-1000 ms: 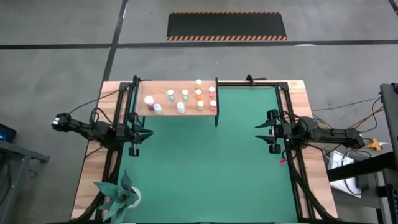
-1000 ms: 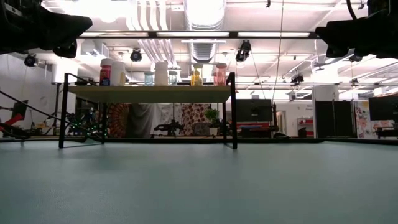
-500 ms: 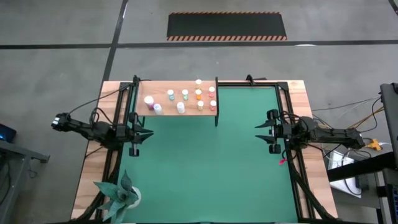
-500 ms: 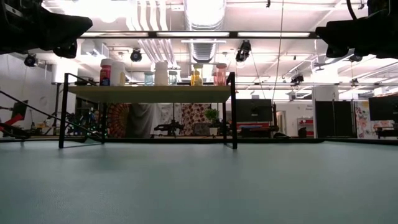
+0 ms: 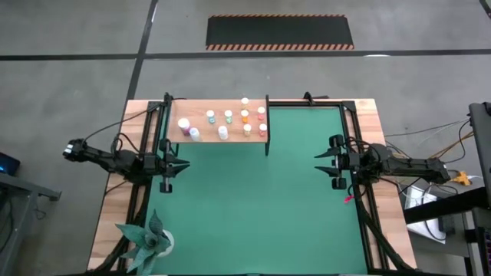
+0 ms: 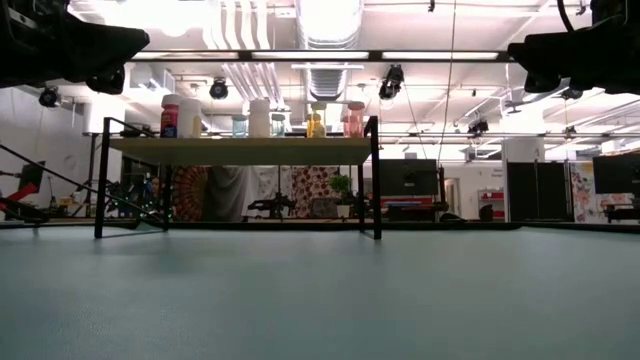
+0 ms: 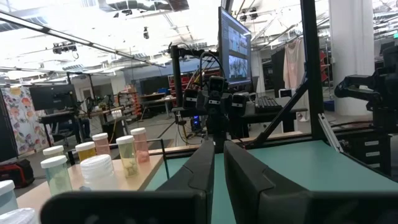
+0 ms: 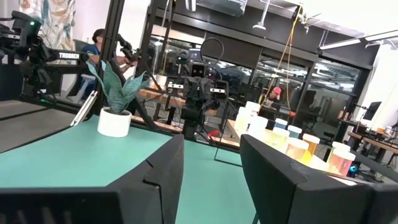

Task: Pick and place medicine bottles onto shelf by color
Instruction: Return to Home Position

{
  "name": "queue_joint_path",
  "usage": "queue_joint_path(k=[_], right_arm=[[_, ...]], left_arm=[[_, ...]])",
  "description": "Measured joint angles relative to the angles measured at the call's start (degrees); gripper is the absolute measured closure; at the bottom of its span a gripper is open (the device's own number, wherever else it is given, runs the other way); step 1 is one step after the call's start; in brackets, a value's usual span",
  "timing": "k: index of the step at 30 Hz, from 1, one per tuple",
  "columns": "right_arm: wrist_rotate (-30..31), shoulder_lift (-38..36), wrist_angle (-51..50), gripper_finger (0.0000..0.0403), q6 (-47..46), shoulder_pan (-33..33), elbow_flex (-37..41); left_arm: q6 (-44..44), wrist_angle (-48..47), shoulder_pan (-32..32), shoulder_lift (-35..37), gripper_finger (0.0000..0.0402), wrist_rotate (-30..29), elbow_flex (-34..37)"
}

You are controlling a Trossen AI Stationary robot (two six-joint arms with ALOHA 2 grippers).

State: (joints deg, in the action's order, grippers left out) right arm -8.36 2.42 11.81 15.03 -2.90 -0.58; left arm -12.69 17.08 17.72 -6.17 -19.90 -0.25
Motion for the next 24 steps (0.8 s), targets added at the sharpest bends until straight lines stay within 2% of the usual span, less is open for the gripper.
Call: queue_joint_path(k=[24], right_arm=[[0.0, 0.0, 0.0, 0.0259, 0.0, 0.0, 0.0]], left_arm=[[0.0, 0.0, 0.0, -0.1, 0.0382, 0.0, 0.0]])
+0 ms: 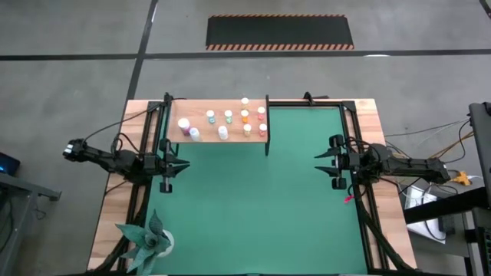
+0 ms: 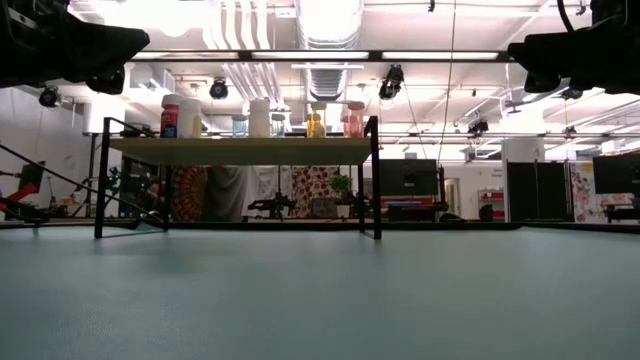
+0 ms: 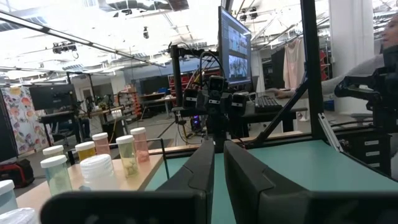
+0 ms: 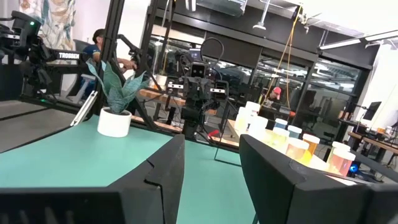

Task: Pick and place medicine bottles onto shelf by color
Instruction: Return to Home Position

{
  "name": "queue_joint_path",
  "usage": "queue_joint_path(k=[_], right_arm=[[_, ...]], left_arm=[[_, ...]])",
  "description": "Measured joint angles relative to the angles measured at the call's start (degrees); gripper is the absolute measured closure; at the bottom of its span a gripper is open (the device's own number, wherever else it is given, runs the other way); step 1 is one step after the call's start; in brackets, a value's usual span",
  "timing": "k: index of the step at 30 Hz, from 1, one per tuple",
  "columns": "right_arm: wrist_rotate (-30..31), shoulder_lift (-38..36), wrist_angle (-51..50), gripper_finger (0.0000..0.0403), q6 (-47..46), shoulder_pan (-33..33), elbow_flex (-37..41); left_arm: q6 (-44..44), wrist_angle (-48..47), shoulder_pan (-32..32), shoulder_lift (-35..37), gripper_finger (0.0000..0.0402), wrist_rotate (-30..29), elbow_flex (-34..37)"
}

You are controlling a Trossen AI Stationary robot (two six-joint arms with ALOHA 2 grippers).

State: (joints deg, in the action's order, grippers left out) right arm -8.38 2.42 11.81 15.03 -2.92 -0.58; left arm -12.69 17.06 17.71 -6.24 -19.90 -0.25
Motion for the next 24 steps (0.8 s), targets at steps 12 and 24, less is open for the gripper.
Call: queue_joint_path(k=[12, 24], right_arm=[[0.0, 0.0, 0.0, 0.0260, 0.0, 0.0, 0.0], [0.0, 0.0, 0.0, 0.0257, 0.0, 0.0, 0.0]], left_arm=[[0.0, 0.0, 0.0, 0.0, 0.0382, 0.0, 0.0], [0.0, 0.0, 0.0, 0.0, 0.0382, 0.0, 0.0]])
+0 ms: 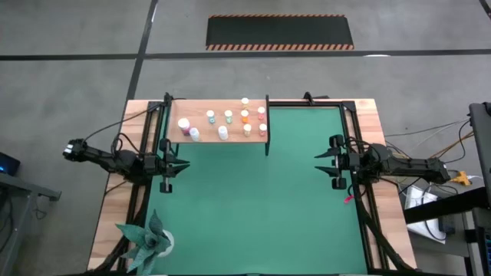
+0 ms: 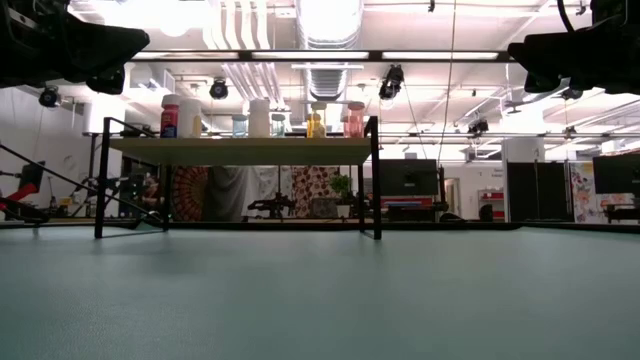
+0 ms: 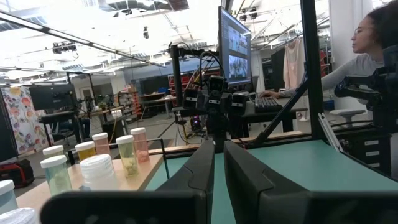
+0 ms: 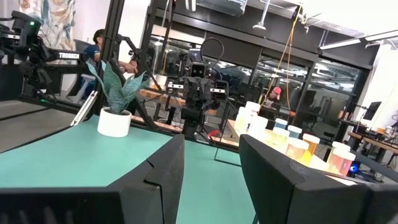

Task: Pick and place medicine bottles onto shelf by color
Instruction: Return to Home Position

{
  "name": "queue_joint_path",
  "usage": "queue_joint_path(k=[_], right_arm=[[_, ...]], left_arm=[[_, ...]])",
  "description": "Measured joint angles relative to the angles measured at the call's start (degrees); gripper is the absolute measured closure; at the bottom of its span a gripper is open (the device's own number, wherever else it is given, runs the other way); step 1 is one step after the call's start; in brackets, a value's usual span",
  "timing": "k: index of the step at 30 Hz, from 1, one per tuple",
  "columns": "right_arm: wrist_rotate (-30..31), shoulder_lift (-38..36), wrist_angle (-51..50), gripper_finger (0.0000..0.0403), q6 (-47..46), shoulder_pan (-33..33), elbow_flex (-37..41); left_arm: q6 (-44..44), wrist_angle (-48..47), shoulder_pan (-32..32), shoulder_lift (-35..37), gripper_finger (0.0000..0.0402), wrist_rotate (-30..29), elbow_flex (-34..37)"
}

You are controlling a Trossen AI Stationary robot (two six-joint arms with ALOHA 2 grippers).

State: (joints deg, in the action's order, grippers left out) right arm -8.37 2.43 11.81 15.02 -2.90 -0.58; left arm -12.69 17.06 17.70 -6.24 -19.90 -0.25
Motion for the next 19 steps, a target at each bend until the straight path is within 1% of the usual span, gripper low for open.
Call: queue_joint_path(k=[6, 19], right_arm=[[0.0, 0.0, 0.0, 0.0264, 0.0, 0.0, 0.0], [0.0, 0.0, 0.0, 0.0259, 0.0, 0.0, 0.0]], left_arm=[[0.0, 0.0, 0.0, 0.0, 0.0382, 0.0, 0.0], [0.0, 0.0, 0.0, 0.0, 0.0382, 0.0, 0.0]])
